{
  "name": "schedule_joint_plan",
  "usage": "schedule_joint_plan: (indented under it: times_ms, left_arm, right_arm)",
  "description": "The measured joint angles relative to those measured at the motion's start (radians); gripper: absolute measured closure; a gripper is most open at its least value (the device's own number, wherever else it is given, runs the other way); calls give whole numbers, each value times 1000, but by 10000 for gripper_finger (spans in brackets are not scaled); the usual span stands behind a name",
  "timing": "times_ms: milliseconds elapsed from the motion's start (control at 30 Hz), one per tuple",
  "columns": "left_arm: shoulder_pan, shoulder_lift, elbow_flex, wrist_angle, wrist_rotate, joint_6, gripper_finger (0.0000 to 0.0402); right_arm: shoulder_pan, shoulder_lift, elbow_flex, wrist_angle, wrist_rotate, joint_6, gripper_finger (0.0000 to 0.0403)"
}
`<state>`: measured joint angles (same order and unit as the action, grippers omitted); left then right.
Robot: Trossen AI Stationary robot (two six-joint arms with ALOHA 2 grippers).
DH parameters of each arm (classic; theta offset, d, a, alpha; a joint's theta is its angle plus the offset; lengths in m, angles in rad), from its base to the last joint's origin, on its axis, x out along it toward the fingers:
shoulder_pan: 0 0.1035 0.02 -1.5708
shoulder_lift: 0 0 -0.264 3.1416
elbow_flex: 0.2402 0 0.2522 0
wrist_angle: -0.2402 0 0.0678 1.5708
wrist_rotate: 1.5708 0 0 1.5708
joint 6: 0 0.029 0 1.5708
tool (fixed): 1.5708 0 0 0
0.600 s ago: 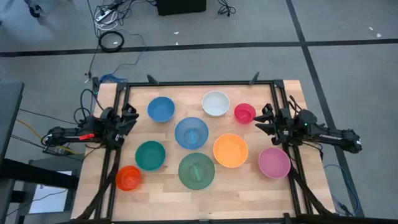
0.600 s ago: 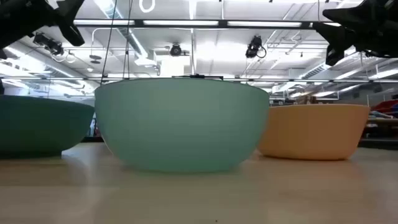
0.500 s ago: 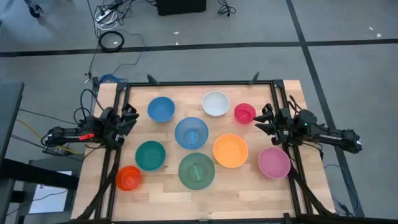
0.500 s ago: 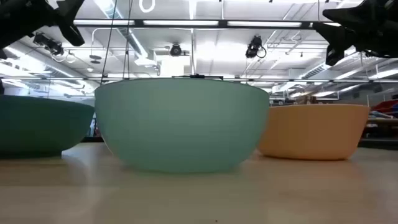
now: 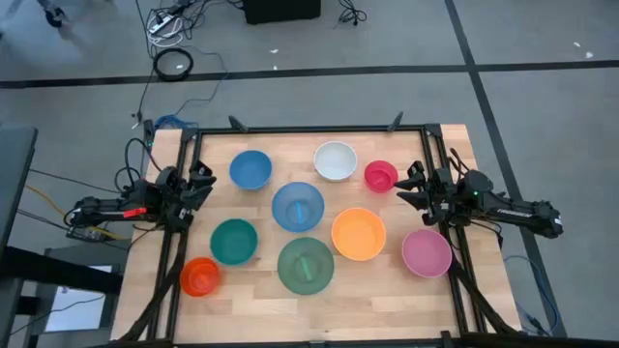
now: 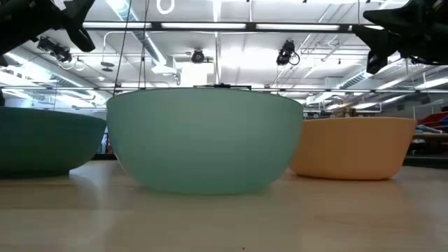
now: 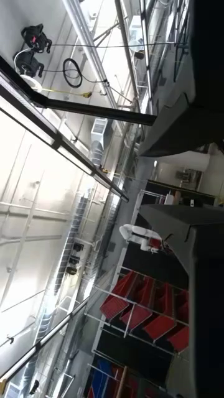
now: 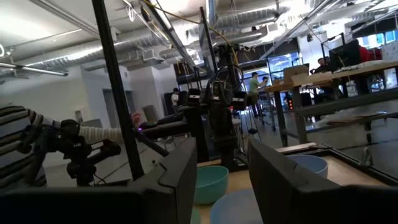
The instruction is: Nest bowls inside each other
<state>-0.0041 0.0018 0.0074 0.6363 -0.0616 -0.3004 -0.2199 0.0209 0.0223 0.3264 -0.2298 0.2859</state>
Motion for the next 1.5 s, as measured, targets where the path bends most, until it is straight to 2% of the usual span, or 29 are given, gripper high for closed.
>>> schedule_joint_plan:
  times_ms: [833,1133,1300,1500]
  left_arm:
    - [0,0,0,0,0,0,259]
    - [0,0,0,0,0,0,259]
    - [0,0,0,0,0,11,259]
    - [0,0,0,-1,-1,12,259]
  right_arm:
    - [0,0,0,11,2,-32,270]
    - [2,0,0,108,3,237,270]
    - [2,0,0,108,-1,237,270]
    - [2,0,0,110,46,253,270]
